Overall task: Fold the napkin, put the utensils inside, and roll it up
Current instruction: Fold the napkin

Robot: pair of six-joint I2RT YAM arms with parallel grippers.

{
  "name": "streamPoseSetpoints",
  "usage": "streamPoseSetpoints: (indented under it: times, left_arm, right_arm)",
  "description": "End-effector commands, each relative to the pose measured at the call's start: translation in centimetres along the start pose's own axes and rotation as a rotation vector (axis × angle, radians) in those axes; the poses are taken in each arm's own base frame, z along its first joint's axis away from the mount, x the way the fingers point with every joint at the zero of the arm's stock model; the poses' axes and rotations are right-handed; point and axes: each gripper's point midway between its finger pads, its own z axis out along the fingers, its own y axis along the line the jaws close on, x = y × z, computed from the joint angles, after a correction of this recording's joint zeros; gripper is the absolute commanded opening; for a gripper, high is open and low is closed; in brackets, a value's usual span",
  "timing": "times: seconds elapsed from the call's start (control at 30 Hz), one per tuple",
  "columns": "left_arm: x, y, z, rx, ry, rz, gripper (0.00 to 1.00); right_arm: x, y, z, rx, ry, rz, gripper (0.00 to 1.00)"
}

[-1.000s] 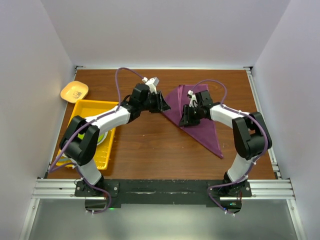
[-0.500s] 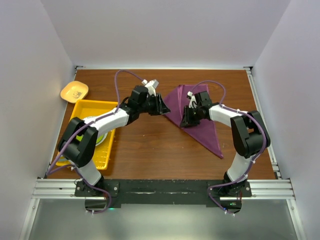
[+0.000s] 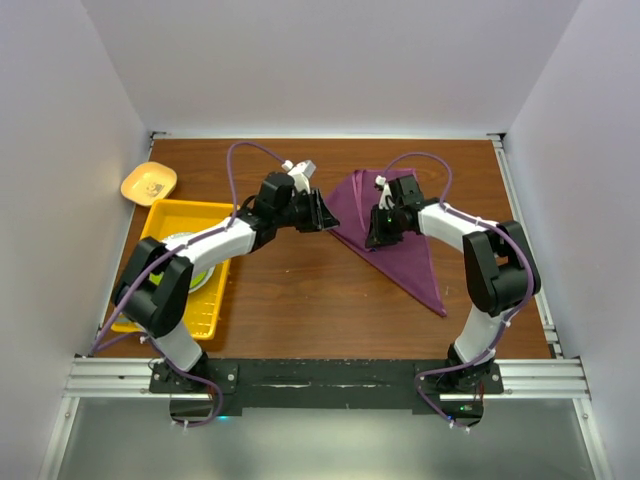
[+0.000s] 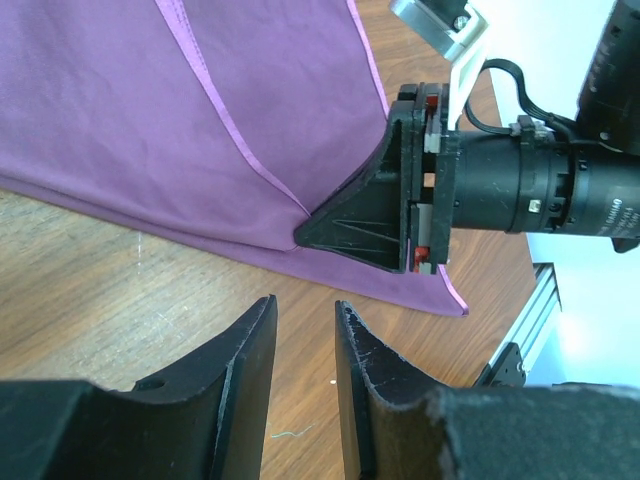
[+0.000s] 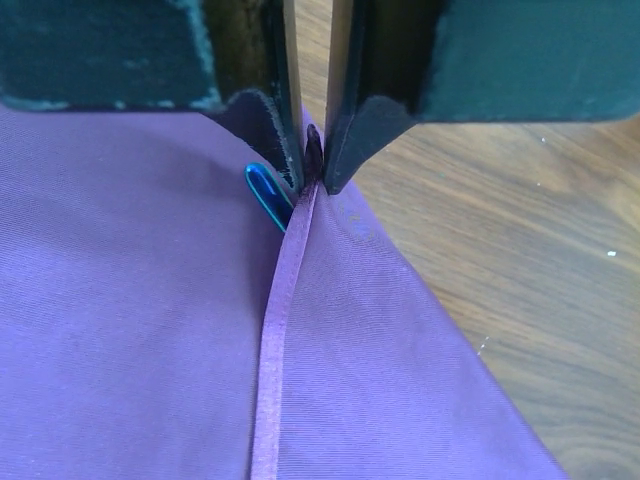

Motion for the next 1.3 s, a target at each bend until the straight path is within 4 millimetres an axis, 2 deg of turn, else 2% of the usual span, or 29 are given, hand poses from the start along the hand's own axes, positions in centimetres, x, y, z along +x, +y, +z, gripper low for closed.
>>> streamPoseSetpoints:
  times: [0.0, 0.03, 0.17, 0.2, 0.27, 0.3, 0.33, 0.4, 0.43, 0.57, 0.67, 0.7, 0.77, 0.8, 0.83, 0.87, 0.9, 0.97, 1.03, 1.1, 1.17, 1.27]
  left_arm:
    - [-1.6, -1.9, -1.7, 0.053, -0.056, 0.016, 0.34]
    - [-1.5, -1.8, -1.9, 0.054, -0.052, 0.012, 0.34]
    - [-1.7, -2.9, -3.1, 0.076, -0.062, 0.023, 0.34]
    - [-1.7, -3.0, -3.4, 0.078, -0.064, 0.026, 0.35]
    - [-1.6, -3.5, -4.3, 0.085, -0.065, 0.034, 0.35]
    - [-1.5, -3.6, -4.6, 0.09, -0.063, 0.036, 0.36]
    - [-1.1, -3.5, -4.8, 0.087, -0.052, 0.032, 0.36]
    - [-1.0, -4.3, -5.7, 0.112, -0.049, 0.039, 0.36]
    - [-0.6, -4.4, -6.0, 0.119, -0.042, 0.037, 0.37]
    - [-0.2, -5.6, -7.3, 0.161, -0.015, 0.063, 0.38]
    - [0.3, -6.2, -8.2, 0.187, 0.004, 0.074, 0.38]
    - [1.3, -5.8, -8.4, 0.175, 0.038, 0.053, 0.38]
    - [2.4, -6.4, -9.2, 0.213, 0.075, 0.01, 0.38]
    - [2.8, -6.7, -9.5, 0.221, 0.089, -0.005, 0.38]
    - [2.8, -7.0, -10.3, 0.225, 0.085, -0.002, 0.38]
    - [2.7, -6.5, -10.6, 0.188, 0.074, 0.002, 0.38]
    - [3.1, -6.0, -11.5, 0.139, 0.095, 0.001, 0.38]
    - [2.6, -5.9, -12.3, 0.089, 0.091, 0.015, 0.38]
    - [3.4, -5.2, -13.3, 0.039, 0.118, 0.003, 0.38]
    - [4.2, -4.3, -14.0, -0.007, 0.128, -0.01, 0.38]
    - [5.0, -3.6, -14.5, -0.054, 0.164, -0.026, 0.38]
    - [5.3, -2.9, -14.5, -0.096, 0.193, -0.026, 0.38]
  right_arm:
    - [-0.7, -0.9, -0.7, 0.061, -0.015, -0.027, 0.23]
    - [-0.7, -0.7, -0.9, 0.059, -0.018, -0.026, 0.26]
    - [-0.2, -0.9, -2.4, 0.086, -0.023, -0.02, 0.48]
    - [0.5, -1.4, -2.8, 0.115, -0.012, -0.02, 0.57]
    - [0.5, -1.4, -4.4, 0.129, -0.044, -0.03, 0.66]
    - [1.1, -1.6, -4.9, 0.145, -0.034, -0.026, 0.76]
    - [0.8, -1.9, -5.5, 0.169, -0.059, -0.024, 0.84]
    - [0.8, -1.8, -6.5, 0.175, -0.09, -0.011, 0.97]
    - [0.8, -1.6, -6.6, 0.168, -0.101, -0.001, 0.98]
    - [0.1, 0.1, -5.9, 0.079, -0.13, 0.063, 0.98]
    - [-1.0, 1.3, -4.2, 0.004, -0.146, 0.141, 0.98]
    - [-1.1, 1.4, -3.9, -0.004, -0.142, 0.156, 0.98]
    - [-1.0, 1.7, -2.9, -0.029, -0.123, 0.188, 0.95]
    - [-1.0, 1.7, -2.7, -0.026, -0.116, 0.196, 0.92]
    - [-1.4, 1.7, -2.7, -0.025, -0.117, 0.202, 0.77]
    - [-1.4, 1.8, -2.7, -0.025, -0.111, 0.196, 0.67]
    - [-1.7, 2.0, -2.9, -0.031, -0.12, 0.191, 0.62]
    - [-1.8, 2.2, -3.4, -0.03, -0.119, 0.175, 0.62]
    - [-2.2, 2.3, -4.3, -0.023, -0.122, 0.144, 0.65]
    - [-1.2, 1.7, -4.7, 0.011, -0.077, 0.097, 0.7]
    - [-0.5, 1.3, -5.4, 0.033, -0.05, 0.071, 0.72]
    - [-0.3, 1.0, -6.0, 0.059, -0.025, 0.035, 0.72]
